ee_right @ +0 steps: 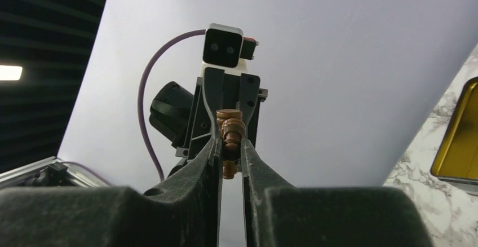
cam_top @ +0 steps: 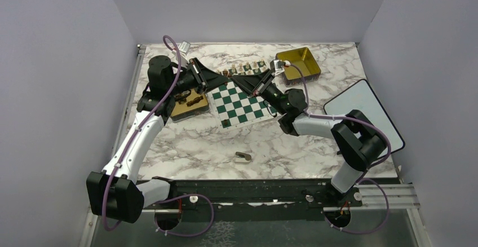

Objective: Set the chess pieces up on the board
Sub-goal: Place the chess piece on the chessboard.

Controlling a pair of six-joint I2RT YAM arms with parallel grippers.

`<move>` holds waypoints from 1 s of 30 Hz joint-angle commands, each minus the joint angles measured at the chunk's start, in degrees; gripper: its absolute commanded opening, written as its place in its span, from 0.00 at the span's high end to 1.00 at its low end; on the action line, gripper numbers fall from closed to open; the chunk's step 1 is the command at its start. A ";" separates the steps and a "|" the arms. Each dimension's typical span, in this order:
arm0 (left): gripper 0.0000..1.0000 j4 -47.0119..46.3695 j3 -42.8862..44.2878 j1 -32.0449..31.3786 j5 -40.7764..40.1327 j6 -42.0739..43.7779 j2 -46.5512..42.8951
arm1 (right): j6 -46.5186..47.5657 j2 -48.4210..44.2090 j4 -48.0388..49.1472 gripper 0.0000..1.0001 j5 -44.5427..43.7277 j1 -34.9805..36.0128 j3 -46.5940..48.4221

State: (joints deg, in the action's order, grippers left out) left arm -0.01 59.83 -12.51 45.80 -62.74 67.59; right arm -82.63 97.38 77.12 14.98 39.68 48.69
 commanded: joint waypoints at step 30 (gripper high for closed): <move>0.91 19.52 -6.41 -0.16 -11.81 42.14 4.01 | 70.81 -13.81 -99.52 0.92 -26.02 -1.79 22.35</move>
State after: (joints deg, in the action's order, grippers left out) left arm 18.59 55.66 -12.51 35.59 -29.50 69.95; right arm -24.12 78.96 -4.16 -2.44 38.52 65.60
